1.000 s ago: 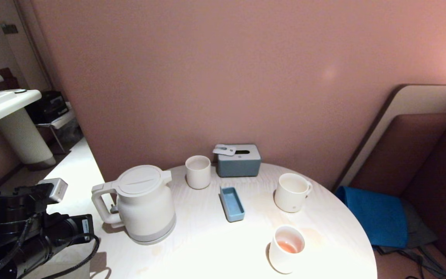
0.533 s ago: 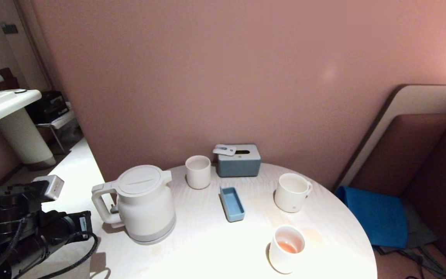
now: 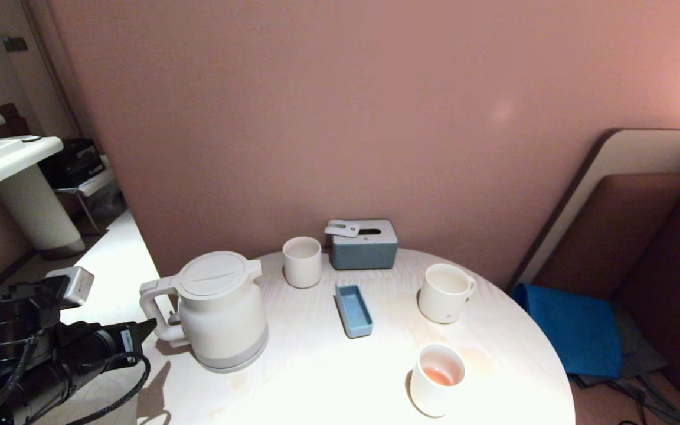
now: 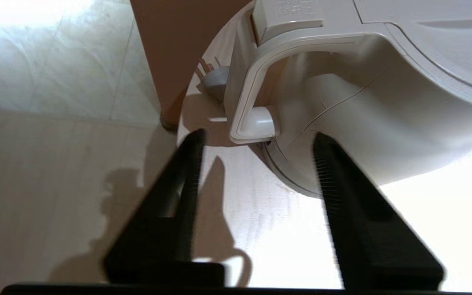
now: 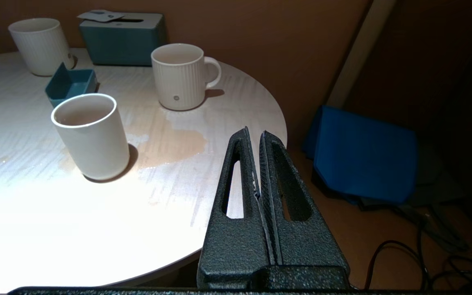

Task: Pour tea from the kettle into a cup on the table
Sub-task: Pick up the kettle

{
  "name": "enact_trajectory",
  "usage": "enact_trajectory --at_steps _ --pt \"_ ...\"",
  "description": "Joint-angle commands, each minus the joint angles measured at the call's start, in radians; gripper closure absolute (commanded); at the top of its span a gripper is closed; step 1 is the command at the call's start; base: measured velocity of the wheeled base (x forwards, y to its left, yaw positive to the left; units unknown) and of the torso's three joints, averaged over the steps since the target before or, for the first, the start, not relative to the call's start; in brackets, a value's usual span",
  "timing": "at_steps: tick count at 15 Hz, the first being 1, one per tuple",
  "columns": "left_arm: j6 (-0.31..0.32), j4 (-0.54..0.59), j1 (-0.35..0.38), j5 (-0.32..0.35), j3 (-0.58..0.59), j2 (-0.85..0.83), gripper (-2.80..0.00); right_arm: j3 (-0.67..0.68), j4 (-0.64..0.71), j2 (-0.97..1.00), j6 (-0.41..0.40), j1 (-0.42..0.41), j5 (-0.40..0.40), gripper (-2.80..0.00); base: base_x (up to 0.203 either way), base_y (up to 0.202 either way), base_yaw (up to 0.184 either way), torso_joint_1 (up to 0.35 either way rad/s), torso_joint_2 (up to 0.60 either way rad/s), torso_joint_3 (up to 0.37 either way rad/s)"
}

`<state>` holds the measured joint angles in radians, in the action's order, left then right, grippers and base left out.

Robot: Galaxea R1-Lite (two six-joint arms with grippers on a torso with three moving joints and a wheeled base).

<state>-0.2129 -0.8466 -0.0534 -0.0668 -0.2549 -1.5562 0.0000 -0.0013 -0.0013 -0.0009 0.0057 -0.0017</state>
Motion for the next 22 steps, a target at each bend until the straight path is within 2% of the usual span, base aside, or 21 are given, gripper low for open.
enact_trajectory --at_steps 1,3,6,10,14,16,18,20,21,22 --pt "-0.046 -0.006 0.0 -0.005 -0.013 -0.026 -2.8 0.0 0.0 0.001 0.0 0.0 0.0 0.0 0.0 0.0 0.0 0.0 0.0 0.0" --pt "-0.069 -0.062 0.0 -0.024 -0.023 -0.063 -2.8 0.0 0.0 0.001 0.0 0.0 0.0 0.0 0.0 0.0 0.0 0.0 0.0 0.0" --pt "-0.061 -0.348 0.0 -0.089 0.036 -0.154 -2.8 0.0 0.0 0.001 0.0 0.0 0.0 0.0 0.0 0.0 0.0 0.0 0.0 0.0" --pt "-0.041 -0.595 -0.002 -0.101 0.135 -0.29 -2.8 0.0 0.0 0.001 -0.001 0.0 0.0 0.0 0.0 0.0 0.0 0.0 0.0 0.0" --pt "-0.045 -0.62 -0.056 -0.116 0.214 -0.24 -2.8 0.0 0.0 0.001 -0.001 0.0 0.0 0.0 0.0 0.0 0.0 0.0 0.0 0.0" --pt "-0.046 -0.62 -0.089 -0.219 0.211 -0.253 -2.8 0.0 0.0 0.001 0.001 0.0 0.0 0.0 0.0 0.0 0.0 0.0 0.0 0.0" --pt "-0.046 -0.62 -0.177 -0.311 0.217 -0.252 -2.8 0.0 0.0 0.001 0.001 0.0 0.0 0.0 0.0 0.0 0.0 0.0 0.0 0.0" --pt "-0.044 -0.62 -0.237 -0.485 0.214 -0.265 -2.8 0.0 0.0 0.001 0.001 0.0 0.0 0.0 0.0 0.0 0.0 0.0 0.0 0.0" --pt "-0.041 -0.621 -0.247 -0.545 0.208 -0.289 -2.8 0.0 0.0 0.001 -0.001 0.0 0.0 0.0 0.0 0.0 0.0 0.0 0.0 0.0" --pt "-0.041 -0.622 -0.25 -0.576 0.206 -0.304 -2.8 0.0 0.0 0.001 0.001 0.0 0.0 0.0 0.0 0.0 0.0 0.0 0.0 0.0"
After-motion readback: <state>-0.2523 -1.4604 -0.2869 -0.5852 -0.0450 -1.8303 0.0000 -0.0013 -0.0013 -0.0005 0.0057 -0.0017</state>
